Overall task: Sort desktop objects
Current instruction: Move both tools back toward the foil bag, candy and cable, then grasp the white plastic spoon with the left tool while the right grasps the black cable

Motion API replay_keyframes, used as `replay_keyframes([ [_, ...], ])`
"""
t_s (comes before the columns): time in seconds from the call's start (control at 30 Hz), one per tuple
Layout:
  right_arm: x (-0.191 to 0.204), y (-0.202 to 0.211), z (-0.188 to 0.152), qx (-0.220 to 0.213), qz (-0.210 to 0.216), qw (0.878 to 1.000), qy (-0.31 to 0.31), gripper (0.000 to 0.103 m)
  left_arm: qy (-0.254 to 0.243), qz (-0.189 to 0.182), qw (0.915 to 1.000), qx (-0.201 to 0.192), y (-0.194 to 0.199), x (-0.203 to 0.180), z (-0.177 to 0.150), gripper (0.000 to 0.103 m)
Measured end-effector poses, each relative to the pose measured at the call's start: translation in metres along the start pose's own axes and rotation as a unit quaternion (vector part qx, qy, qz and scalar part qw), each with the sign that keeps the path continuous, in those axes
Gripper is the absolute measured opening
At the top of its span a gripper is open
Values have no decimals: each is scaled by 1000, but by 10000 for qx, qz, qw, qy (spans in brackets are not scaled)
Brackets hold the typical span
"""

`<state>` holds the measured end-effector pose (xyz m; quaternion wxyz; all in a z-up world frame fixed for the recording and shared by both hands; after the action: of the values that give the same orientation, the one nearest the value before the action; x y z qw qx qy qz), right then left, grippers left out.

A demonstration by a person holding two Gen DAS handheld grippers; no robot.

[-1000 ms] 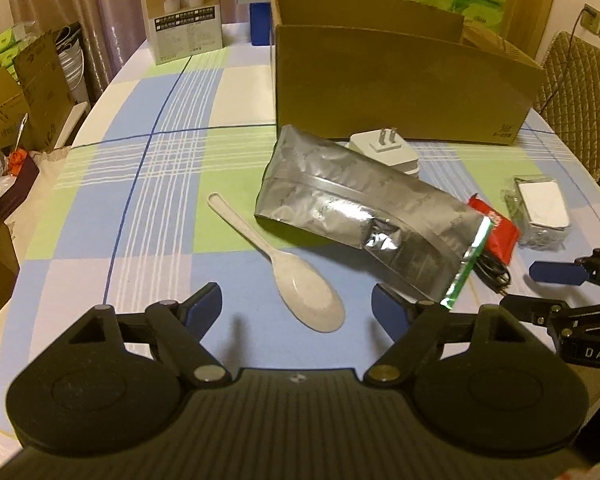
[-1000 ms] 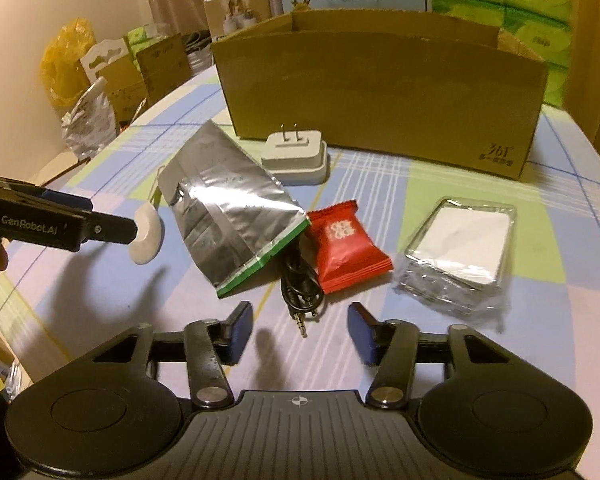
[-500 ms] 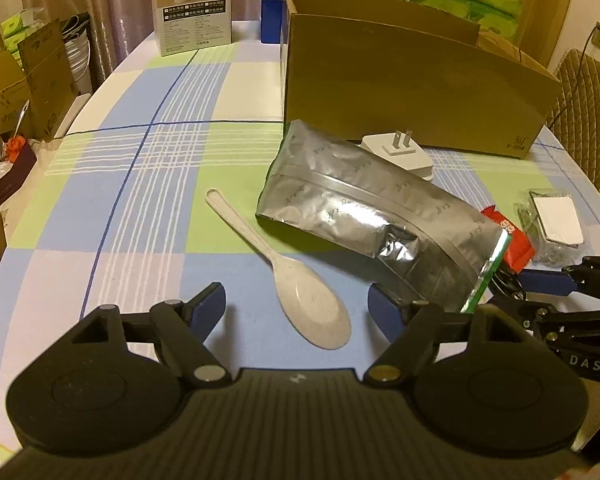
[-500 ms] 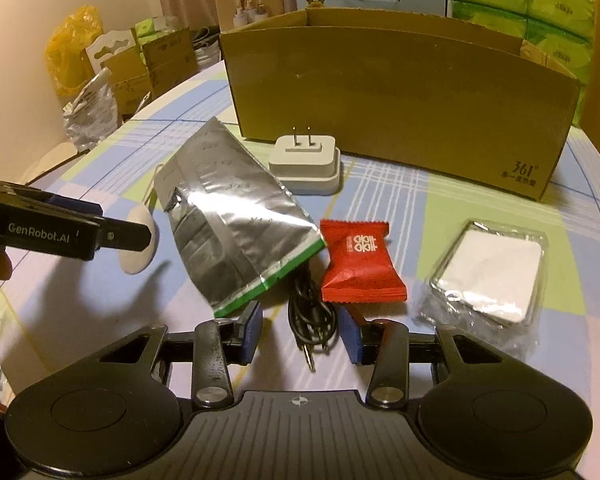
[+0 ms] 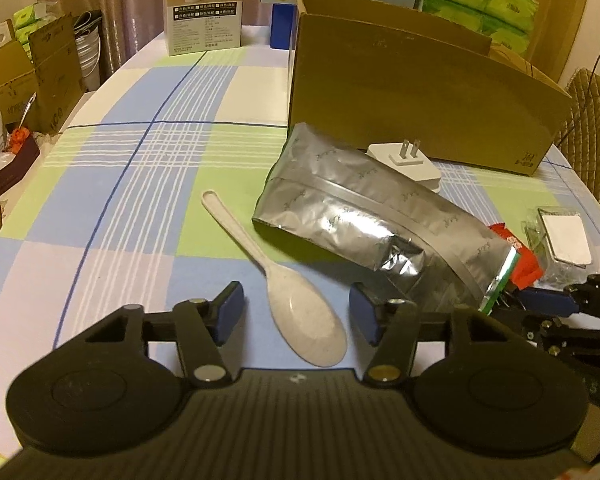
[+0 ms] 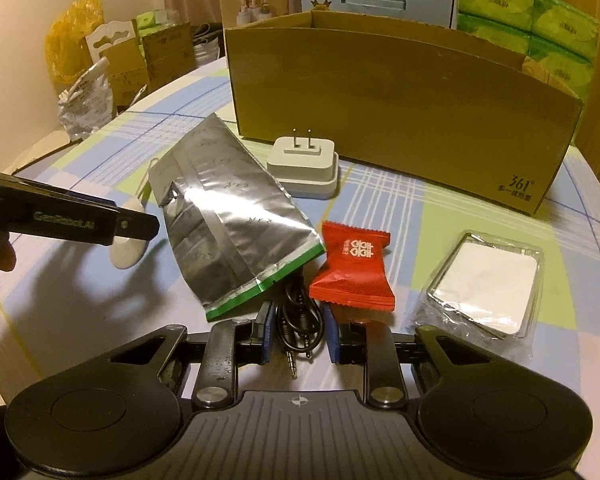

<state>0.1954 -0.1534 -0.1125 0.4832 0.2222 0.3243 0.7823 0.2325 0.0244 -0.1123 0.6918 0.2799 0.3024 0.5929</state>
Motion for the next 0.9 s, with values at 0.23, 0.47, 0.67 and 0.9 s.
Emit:
replay_keyframes([
  [0.23,-1,10,-7,102,16,9997,-199,21,11,82,9999,109,6,-2,-8,27],
  [0.47,-2,33,-25,237,-76,9982,-554,21,-38,-135,9993,360,35,-14,-36,25],
  [0.67,4,41,-31,187,-116,9977,-640,22,-74,13,9993,356,50,-17,-52,25],
  [0.9,4,38,-31,124,-230,9979,-586,22,45,536,9985,132,56,-15,-56,38],
])
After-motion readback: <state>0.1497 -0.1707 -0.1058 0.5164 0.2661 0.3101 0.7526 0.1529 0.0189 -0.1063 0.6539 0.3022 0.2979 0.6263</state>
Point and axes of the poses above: each gripper's, at about its wrist camera, not at the fingertips, and y roughly against the way its jaws point, x to its left, z to its top, the point moved 6 cm from there along -y, roughly the way its jaws point, and after that the axes turned 1 degree about -x, right-handed, at the moved point
